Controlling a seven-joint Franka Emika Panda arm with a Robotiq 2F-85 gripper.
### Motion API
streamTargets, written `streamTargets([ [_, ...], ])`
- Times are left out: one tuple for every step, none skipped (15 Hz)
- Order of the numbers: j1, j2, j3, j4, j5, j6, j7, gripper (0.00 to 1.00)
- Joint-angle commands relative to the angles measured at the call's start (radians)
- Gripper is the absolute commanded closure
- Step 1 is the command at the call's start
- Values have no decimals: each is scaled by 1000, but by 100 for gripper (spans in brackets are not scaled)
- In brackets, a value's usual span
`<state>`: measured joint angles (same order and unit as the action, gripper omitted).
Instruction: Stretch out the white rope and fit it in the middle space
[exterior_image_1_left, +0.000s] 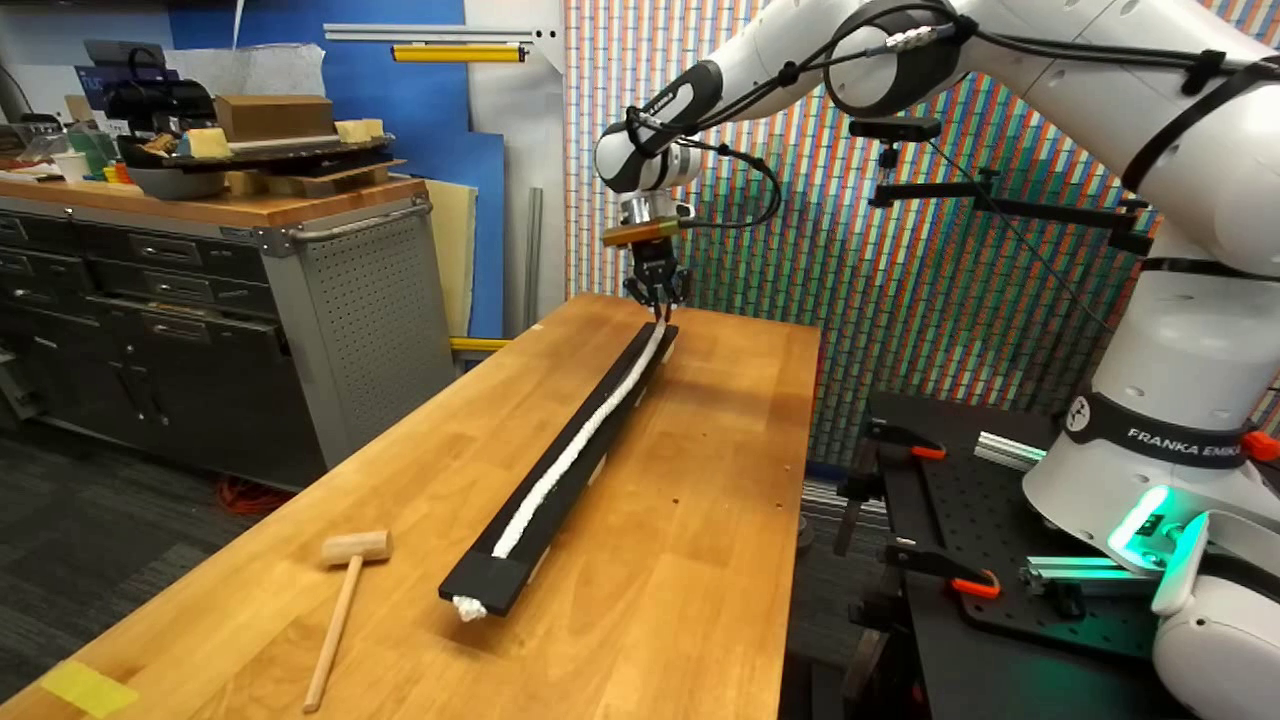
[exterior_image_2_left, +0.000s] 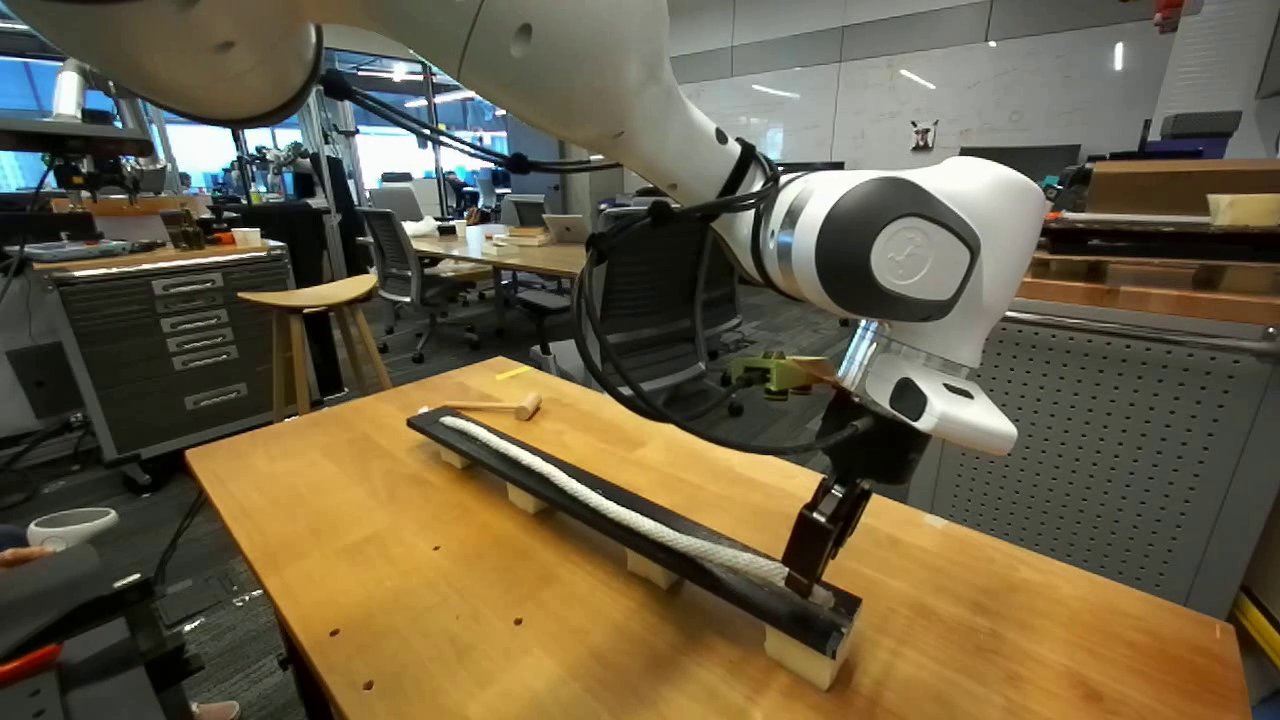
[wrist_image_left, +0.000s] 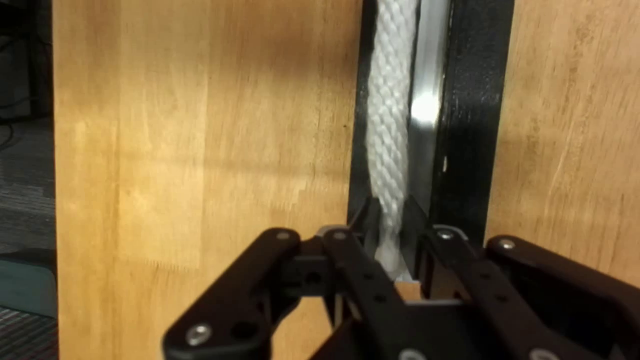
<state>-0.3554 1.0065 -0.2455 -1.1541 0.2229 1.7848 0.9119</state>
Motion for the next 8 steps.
streamTargets([
  [-15,80,19,147,21,-67,49,96],
  [-15,94,22,170,19,-77,59,96],
  [-15,112,27,200,18,-88,72,96],
  [-21,101,26,185,15,-87,69,96],
  [-23,108,28,197,14,-95,76,96],
  [-27,113,26,204,12,-99,81,96],
  [-27,116,25,209,11,-106,90,96],
  [-29,118,25,212,11,-111,97,96],
])
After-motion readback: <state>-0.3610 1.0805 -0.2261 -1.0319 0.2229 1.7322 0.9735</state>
